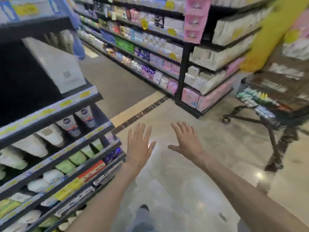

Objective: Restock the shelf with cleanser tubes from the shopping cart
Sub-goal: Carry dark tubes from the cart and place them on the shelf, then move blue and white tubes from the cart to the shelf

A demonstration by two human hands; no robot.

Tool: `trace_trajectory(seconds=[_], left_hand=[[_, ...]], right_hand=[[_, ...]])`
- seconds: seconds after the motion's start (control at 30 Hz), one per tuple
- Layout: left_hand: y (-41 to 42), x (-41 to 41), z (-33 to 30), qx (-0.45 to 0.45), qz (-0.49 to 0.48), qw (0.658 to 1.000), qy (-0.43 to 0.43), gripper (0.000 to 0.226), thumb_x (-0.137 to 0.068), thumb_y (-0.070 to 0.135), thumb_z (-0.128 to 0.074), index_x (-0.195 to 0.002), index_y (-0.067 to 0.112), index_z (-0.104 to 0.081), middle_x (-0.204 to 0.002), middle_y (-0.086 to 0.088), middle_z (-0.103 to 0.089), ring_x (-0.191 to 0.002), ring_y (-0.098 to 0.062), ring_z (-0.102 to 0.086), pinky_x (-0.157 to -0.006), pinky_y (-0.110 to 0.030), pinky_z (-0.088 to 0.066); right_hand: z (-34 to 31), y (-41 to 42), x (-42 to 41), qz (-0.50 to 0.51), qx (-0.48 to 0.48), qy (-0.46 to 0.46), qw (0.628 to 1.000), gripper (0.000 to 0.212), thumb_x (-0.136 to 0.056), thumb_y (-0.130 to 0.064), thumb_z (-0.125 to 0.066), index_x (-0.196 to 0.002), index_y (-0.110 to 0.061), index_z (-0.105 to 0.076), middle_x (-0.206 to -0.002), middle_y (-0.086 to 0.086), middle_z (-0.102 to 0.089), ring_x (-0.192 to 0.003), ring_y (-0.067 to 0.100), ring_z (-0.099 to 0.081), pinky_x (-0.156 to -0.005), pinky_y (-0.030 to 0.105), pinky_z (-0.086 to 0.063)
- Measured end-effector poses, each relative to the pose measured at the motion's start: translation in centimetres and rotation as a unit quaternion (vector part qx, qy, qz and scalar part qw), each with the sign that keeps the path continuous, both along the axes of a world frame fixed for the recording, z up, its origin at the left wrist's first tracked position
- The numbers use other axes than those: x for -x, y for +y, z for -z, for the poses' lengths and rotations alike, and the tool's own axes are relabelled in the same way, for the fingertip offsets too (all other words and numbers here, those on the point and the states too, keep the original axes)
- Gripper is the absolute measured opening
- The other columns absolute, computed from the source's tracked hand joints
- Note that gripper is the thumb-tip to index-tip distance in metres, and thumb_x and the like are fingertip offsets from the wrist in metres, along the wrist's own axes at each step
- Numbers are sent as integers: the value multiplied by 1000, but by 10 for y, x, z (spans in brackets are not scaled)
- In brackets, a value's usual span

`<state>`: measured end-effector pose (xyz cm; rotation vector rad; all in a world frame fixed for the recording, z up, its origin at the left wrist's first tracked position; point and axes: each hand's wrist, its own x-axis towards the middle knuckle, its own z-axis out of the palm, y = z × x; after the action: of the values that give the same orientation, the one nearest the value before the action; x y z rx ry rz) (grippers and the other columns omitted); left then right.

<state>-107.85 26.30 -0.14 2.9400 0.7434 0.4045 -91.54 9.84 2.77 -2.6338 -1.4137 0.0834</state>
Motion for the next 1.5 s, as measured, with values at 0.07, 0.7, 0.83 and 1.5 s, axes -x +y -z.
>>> trace_trajectory(seconds=[0.07, 0.7, 0.83, 1.5], left_hand=[[-12, -45, 6, 1, 50, 999, -1, 64, -103, 49, -55, -157, 20, -40, -165, -13, -36, -154, -34, -29, -123, -61, -26], [-50, -474, 27, 74, 361, 929, 37, 61, -101, 55, -36, -146, 18, -55, -153, -13, -52, -143, -35, -47, -115, -58, -39], [-56, -550, 27, 78, 384, 919, 47, 63, -101, 56, -34, -147, 18, -54, -153, -12, -51, -144, -34, -45, -115, -58, -38], [-124, -969, 50, 90, 457, 876, 129, 66, -103, 57, -28, -155, 19, -42, -161, -5, -40, -152, -28, -31, -118, -52, -33]], right_hand=[[6, -25, -32, 50, 1, -2, 999, 97, -84, -63, -71, -159, -22, -26, -162, 8, -29, -152, 36, -22, -120, 53, -23], [11, -120, -325, 371, 36, 22, 928, 95, -89, -68, -60, -162, -24, -18, -165, 6, -28, -154, 28, -20, -123, 52, -18], [15, -127, -386, 402, 34, 22, 915, 93, -89, -68, -61, -161, -23, -22, -163, 7, -32, -152, 29, -25, -122, 52, -20], [58, -195, -770, 493, -6, 70, 867, 90, -88, -69, -63, -157, -24, -28, -156, 5, -40, -146, 27, -35, -121, 52, -29]])
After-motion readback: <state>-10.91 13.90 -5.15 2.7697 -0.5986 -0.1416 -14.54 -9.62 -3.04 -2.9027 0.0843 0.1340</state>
